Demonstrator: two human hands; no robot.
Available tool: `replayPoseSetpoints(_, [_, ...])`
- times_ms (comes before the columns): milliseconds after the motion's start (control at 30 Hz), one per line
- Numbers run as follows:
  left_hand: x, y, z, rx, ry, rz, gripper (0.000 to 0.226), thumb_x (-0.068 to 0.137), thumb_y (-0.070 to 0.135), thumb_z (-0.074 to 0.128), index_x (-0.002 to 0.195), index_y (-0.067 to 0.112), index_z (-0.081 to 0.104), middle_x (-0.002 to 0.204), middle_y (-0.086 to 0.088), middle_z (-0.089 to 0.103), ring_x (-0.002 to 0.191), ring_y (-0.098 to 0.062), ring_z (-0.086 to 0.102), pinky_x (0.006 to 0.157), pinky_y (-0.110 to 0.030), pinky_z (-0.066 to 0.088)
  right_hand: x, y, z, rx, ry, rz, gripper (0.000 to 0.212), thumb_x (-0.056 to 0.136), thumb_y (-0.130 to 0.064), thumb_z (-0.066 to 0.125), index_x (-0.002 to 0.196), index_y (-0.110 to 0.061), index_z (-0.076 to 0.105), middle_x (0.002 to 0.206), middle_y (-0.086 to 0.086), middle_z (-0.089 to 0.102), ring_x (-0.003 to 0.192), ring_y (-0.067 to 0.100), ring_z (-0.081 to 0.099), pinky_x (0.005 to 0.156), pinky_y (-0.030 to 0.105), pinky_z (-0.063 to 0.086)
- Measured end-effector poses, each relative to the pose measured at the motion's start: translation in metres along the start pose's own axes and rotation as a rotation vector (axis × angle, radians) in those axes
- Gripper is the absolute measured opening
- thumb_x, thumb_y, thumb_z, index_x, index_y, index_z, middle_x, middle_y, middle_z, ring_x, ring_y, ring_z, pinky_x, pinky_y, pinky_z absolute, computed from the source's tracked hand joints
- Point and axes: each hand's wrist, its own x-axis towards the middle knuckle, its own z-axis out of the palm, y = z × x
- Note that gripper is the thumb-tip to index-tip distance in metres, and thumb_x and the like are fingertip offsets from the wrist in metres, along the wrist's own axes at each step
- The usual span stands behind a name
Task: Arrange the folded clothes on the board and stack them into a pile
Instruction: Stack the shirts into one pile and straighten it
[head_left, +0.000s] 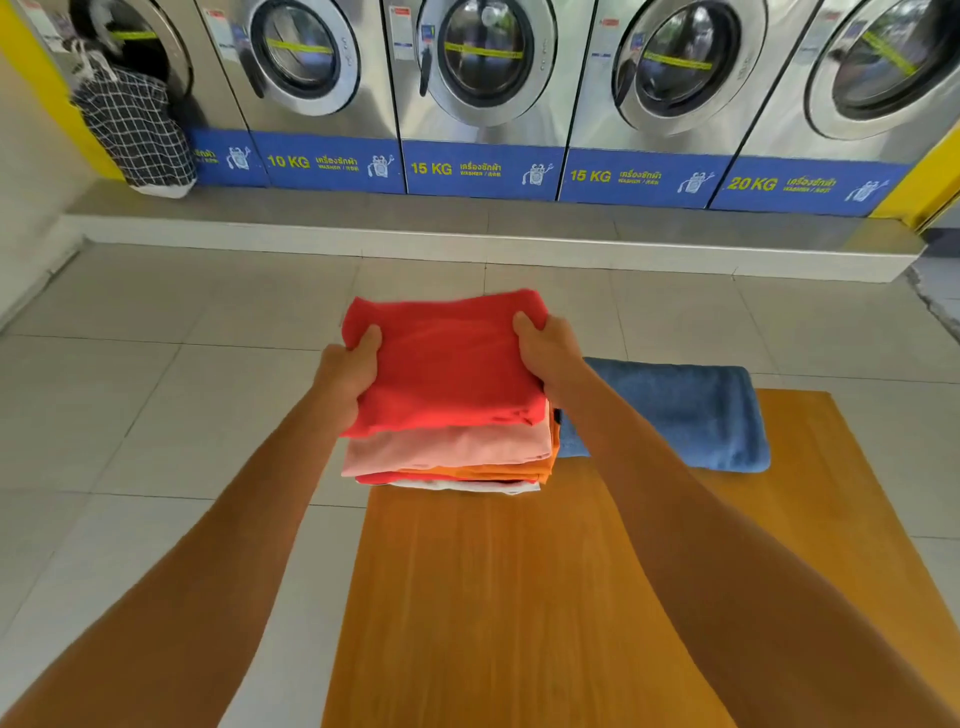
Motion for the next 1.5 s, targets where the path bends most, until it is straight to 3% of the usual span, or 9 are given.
replayPoseSetpoints(300, [0.025, -0.029, 0.018, 0.166, 0.006, 0.006, 0.072, 0.091, 0.059, 0.047, 0.135, 0.002, 0.047, 0.133, -0.018, 0.054, 0.119, -0.037, 0.053, 0.093, -0.040, 0.040, 0.010, 0.037, -0.002, 0.050, 0.043, 0.101, 0.035, 0.098, -0.034, 0.054, 0.117, -0.006, 0.061, 0.104, 0.010, 0.065, 0.097, 0.028, 0.062, 0.085, 0.041, 0.053])
replayPoseSetpoints(500, [0.024, -0.051, 0.023, 0.292, -0.012, 0.061, 0.068, 0.094, 0.060, 0.039, 0.126, 0.001, 0.053, 0.120, -0.019, 0.061, 0.092, -0.027, 0.052, 0.080, -0.037, 0.040, 0.006, 0.056, 0.006, 0.047, 0.069, 0.131, 0.019, 0.098, -0.033, 0.054, 0.090, -0.017, 0.061, 0.085, 0.002, 0.063, 0.086, 0.025, 0.061, 0.077, 0.038, 0.051])
replayPoseSetpoints(600, [0.021, -0.045, 0.025, 0.331, 0.016, 0.044, 0.065, 0.095, 0.056, 0.040, 0.128, 0.000, 0.049, 0.120, -0.018, 0.059, 0.096, -0.030, 0.054, 0.078, -0.037, 0.039, 0.004, 0.046, 0.001, -0.026, 0.095, 0.135, 0.027, 0.096, -0.035, 0.056, 0.106, -0.010, 0.062, 0.091, 0.004, 0.064, 0.087, 0.025, 0.060, 0.073, 0.035, 0.047])
replayPoseSetpoints(700, [0.013, -0.041, 0.022, 0.396, 0.200, 0.174, 0.061, 0.096, 0.047, 0.046, 0.137, 0.002, 0.036, 0.133, -0.019, 0.045, 0.119, -0.036, 0.049, 0.089, -0.043, 0.042, -0.005, 0.038, -0.002, -0.253, 0.297, -0.054, 0.034, 0.096, -0.033, 0.053, 0.122, -0.012, 0.048, 0.100, 0.001, 0.063, 0.090, 0.025, 0.061, 0.072, 0.039, 0.051])
replayPoseSetpoints(800, [0.004, -0.038, 0.023, 0.463, 0.426, 0.567, 0.044, 0.098, 0.034, 0.044, 0.135, 0.010, 0.041, 0.139, -0.014, 0.042, 0.127, -0.031, 0.042, 0.102, -0.048, 0.035, -0.014, 0.034, 0.003, -0.380, 0.414, -0.405, 0.035, 0.098, -0.032, 0.049, 0.131, -0.019, 0.047, 0.128, 0.003, 0.061, 0.117, 0.027, 0.057, 0.087, 0.048, 0.054])
replayPoseSetpoints(900, [0.004, -0.041, 0.041, 0.618, 0.309, 0.894, 0.041, 0.101, 0.031, 0.032, 0.134, 0.015, 0.049, 0.145, -0.008, 0.045, 0.136, -0.026, 0.040, 0.110, -0.047, 0.030, -0.016, 0.036, 0.023, -0.680, 0.256, -0.614, 0.045, 0.102, -0.040, 0.038, 0.143, -0.026, 0.048, 0.159, 0.001, 0.038, 0.148, 0.027, 0.028, 0.117, 0.051, 0.028])
replayPoseSetpoints(1033, [0.012, -0.061, 0.063, 0.815, 0.046, 0.829, 0.054, 0.101, 0.045, 0.016, 0.151, 0.027, 0.027, 0.163, -0.002, 0.014, 0.151, -0.020, 0.006, 0.121, -0.048, 0.005, -0.012, 0.058, 0.035, -0.937, 0.048, -0.539, 0.055, 0.105, -0.048, 0.019, 0.158, -0.032, 0.022, 0.168, -0.005, 0.010, 0.155, 0.021, 0.001, 0.123, 0.054, 0.001])
replayPoseSetpoints(1367, [0.026, -0.049, 0.062, 1.015, -0.070, 0.572, 0.057, 0.098, 0.055, 0.013, 0.152, 0.042, -0.001, 0.163, 0.003, -0.011, 0.149, -0.032, -0.011, 0.111, -0.067, -0.005, -0.001, 0.051, 0.025, -1.018, -0.079, -0.431, 0.060, 0.101, -0.058, 0.019, 0.158, -0.040, 0.011, 0.169, -0.003, 0.000, 0.155, 0.023, -0.005, 0.120, 0.062, 0.000])
replayPoseSetpoints(1500, [0.025, -0.023, 0.070, 1.034, 0.008, 0.784, 0.057, 0.100, 0.035, 0.029, 0.153, 0.017, 0.019, 0.163, -0.009, 0.011, 0.151, -0.027, 0.000, 0.115, -0.063, -0.003, -0.015, 0.041, 0.012, -0.936, -0.059, -0.478, 0.059, 0.099, -0.051, 0.038, 0.155, -0.036, 0.027, 0.167, 0.005, 0.014, 0.154, 0.028, 0.009, 0.120, 0.059, 0.017])
